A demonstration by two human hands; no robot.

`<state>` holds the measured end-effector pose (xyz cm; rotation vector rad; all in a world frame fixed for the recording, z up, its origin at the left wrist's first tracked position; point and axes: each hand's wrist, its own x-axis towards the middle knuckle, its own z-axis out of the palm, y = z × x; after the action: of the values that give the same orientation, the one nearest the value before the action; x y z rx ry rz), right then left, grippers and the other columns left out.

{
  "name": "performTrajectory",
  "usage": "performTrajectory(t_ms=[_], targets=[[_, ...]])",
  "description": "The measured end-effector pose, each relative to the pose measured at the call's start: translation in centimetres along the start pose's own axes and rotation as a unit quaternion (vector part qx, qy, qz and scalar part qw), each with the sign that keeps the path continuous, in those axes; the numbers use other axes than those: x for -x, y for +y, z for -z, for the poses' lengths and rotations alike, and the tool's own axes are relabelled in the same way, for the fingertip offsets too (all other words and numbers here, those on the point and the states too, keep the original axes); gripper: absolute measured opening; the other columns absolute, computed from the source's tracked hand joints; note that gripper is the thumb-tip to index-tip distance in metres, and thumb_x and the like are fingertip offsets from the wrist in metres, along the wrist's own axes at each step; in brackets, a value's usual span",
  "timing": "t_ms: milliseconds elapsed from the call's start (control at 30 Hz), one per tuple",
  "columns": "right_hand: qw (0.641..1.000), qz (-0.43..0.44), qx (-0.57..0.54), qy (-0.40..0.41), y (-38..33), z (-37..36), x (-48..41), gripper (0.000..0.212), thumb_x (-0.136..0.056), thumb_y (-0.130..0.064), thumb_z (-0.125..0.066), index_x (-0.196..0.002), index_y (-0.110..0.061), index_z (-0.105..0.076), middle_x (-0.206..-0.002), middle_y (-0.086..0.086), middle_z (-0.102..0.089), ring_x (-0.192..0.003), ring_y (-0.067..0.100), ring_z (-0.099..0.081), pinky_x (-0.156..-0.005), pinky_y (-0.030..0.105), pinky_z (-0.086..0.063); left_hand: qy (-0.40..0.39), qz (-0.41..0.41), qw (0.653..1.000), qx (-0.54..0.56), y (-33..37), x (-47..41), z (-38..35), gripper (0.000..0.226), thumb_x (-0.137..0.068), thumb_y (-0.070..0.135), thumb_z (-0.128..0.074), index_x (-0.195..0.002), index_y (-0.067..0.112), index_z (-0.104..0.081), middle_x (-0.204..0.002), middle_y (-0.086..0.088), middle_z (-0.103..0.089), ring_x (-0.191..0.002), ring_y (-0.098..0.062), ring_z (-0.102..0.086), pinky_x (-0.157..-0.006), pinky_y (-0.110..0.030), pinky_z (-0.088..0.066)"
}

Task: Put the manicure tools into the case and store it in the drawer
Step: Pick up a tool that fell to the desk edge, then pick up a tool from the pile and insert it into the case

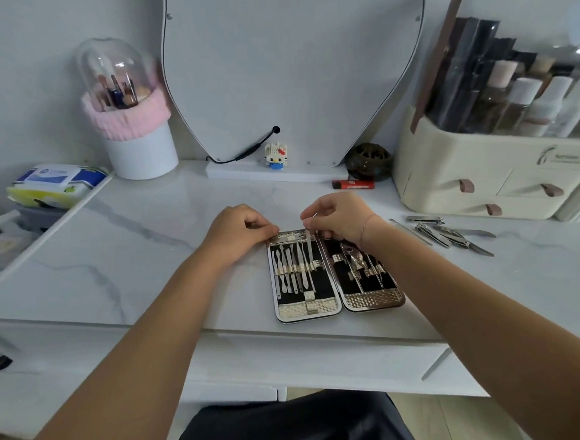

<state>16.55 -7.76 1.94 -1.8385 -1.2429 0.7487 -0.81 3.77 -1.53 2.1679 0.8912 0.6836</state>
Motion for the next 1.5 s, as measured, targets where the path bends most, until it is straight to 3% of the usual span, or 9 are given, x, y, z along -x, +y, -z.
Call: performTrajectory(t_ms=[267,433,667,800,933,1067,1233,1333,1500], targets=[[1.0,-0.004,0.017,0.014,-0.1,-0.3,0.0,0.004,-0.081,-0.017,-0.069,-0.084,-0.017,-0.072,-0.07,-0.002,-0.069,-0.052,0.007,-0.049,-0.048,0.017,-0.042,0.0,0.009,1.0,0.001,0.0,0.0,0.0,0.012,-0.073,0.032,-0.076,-0.074,0.021,-0.073,-0.088,0.003,-0.063,-0.087,-0.016,-0.059,-0.081,-0.032,-0.044],[0.995,0.042,0.088,-0.002,0.0,-0.2,0.5,0.009,-0.082,-0.025,-0.068,-0.086,-0.019,-0.073,-0.08,-0.002,-0.071,-0.073,0.01,-0.061,-0.07,0.021,-0.048,0.002,0.009,1.0,-0.004,0.1,0.0,0.0,0.011,-0.073,0.033,-0.076,-0.074,0.022,-0.073,-0.088,0.003,-0.063,-0.088,-0.016,-0.059,-0.084,-0.036,-0.047],[0.979,0.067,0.191,-0.023,-0.2,-0.3,1.6,0.023,-0.085,-0.037,-0.062,-0.09,-0.019,-0.075,-0.085,0.004,-0.071,-0.078,0.019,-0.06,-0.062,0.022,-0.043,-0.003,0.009,1.0,-0.013,0.2,0.1,0.1,0.015,-0.074,0.033,-0.075,-0.08,0.019,-0.075,-0.091,0.001,-0.064,-0.087,-0.016,-0.059,-0.082,-0.033,-0.046],[0.965,0.08,0.244,-0.045,-0.2,0.0,2.6,0.032,-0.091,-0.041,-0.052,-0.092,-0.018,-0.074,-0.087,0.009,-0.068,-0.081,0.025,-0.061,-0.067,0.031,-0.045,-0.004,0.014,1.0,-0.012,0.2,0.1,0.1,0.011,-0.074,0.033,-0.075,-0.074,0.022,-0.073,-0.088,0.003,-0.062,-0.087,-0.016,-0.058,-0.08,-0.032,-0.044],[0.953,0.104,0.284,-0.018,0.2,-0.3,4.2,0.038,-0.092,-0.043,-0.048,-0.091,-0.013,-0.071,-0.096,0.005,-0.054,-0.083,0.019,-0.055,-0.075,0.03,-0.042,-0.002,0.011,1.0,-0.009,0.4,0.2,0.1,0.011,-0.074,0.032,-0.075,-0.067,0.028,-0.068,-0.086,0.003,-0.062,-0.088,-0.017,-0.058,-0.081,-0.033,-0.044],[0.971,0.126,0.191,0.068,0.7,0.9,5.9,0.021,-0.09,-0.03,-0.057,-0.104,-0.022,-0.071,-0.092,-0.003,-0.054,-0.077,0.01,-0.052,-0.074,0.022,-0.044,-0.005,0.007,1.0,-0.007,0.6,0.4,0.2,0.015,-0.075,0.03,-0.075,-0.063,0.032,-0.065,-0.085,0.005,-0.062,-0.086,-0.015,-0.058,-0.079,-0.029,-0.043],[0.951,-0.025,0.196,0.238,4.1,7.0,6.5,0.016,-0.078,-0.026,-0.071,-0.087,-0.012,-0.074,-0.082,0.005,-0.07,-0.078,0.019,-0.062,-0.074,0.028,-0.048,0.001,0.005,1.0,0.011,0.6,0.4,0.0,0.011,-0.074,0.026,-0.076,-0.067,0.029,-0.067,-0.086,0.004,-0.063,-0.085,-0.014,-0.059,-0.08,-0.026,-0.043],[0.948,-0.071,0.22,0.22,5.6,8.1,6.7,0.014,-0.076,-0.024,-0.073,-0.084,-0.013,-0.075,-0.077,0.005,-0.068,-0.074,0.019,-0.059,-0.068,0.025,-0.043,0.001,0.003,1.0,0.01,0.5,0.4,0.1,0.016,-0.074,0.025,-0.076,-0.064,0.033,-0.065,-0.087,0.001,-0.064,-0.084,-0.014,-0.06,-0.081,-0.028,-0.043],[0.952,-0.066,0.209,0.215,6.7,7.7,6.8,0.011,-0.073,-0.021,-0.076,-0.082,-0.016,-0.074,-0.056,-0.007,-0.045,-0.054,0.007,-0.041,-0.051,0.022,-0.032,0.002,0.004,1.0,0.01,0.4,0.5,0.1,0.015,-0.073,0.026,-0.076,-0.065,0.032,-0.066,-0.086,0.003,-0.064,-0.083,-0.012,-0.059,-0.08,-0.026,-0.042]])
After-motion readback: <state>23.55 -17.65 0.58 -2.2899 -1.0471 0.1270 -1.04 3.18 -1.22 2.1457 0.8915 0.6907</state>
